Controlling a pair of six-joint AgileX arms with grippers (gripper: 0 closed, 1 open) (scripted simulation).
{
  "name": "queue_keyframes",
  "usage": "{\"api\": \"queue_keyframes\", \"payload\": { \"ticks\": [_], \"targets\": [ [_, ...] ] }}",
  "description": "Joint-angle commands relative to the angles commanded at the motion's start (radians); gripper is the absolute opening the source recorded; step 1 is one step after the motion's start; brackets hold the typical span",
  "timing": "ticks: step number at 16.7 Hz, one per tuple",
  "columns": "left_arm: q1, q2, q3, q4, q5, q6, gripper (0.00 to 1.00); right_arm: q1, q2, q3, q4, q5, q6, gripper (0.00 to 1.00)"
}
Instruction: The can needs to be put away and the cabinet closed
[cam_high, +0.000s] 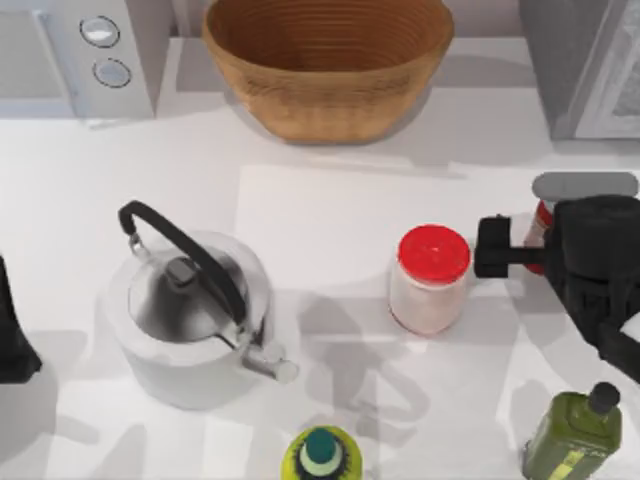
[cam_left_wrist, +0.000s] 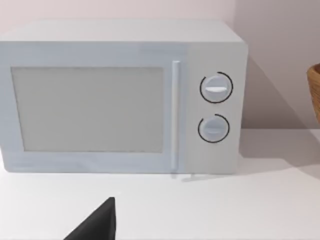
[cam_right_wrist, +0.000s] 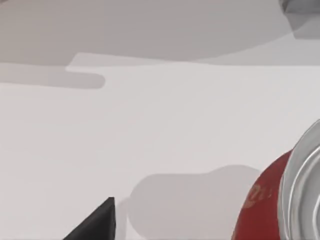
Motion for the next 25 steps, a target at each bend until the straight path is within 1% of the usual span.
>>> {"api": "queue_keyframes", "payload": {
  "ticks": [2,15,16,25],
  "targets": [
    [0.000,0.000,0.000,0.000,0.000,0.000,1.00,0.000,0.000,0.000,0.000,0.000,0.000,1.00],
    [0.000,0.000,0.000,0.000,0.000,0.000,1.00,0.000,0.000,0.000,0.000,0.000,0.000,0.02],
    [0.000,0.000,0.000,0.000,0.000,0.000,1.00,0.000,0.000,0.000,0.000,0.000,0.000,0.00],
    [0.000,0.000,0.000,0.000,0.000,0.000,1.00,-0.001,-0.003,0.001,0.000,-0.001,0.001,0.00]
  ]
}}
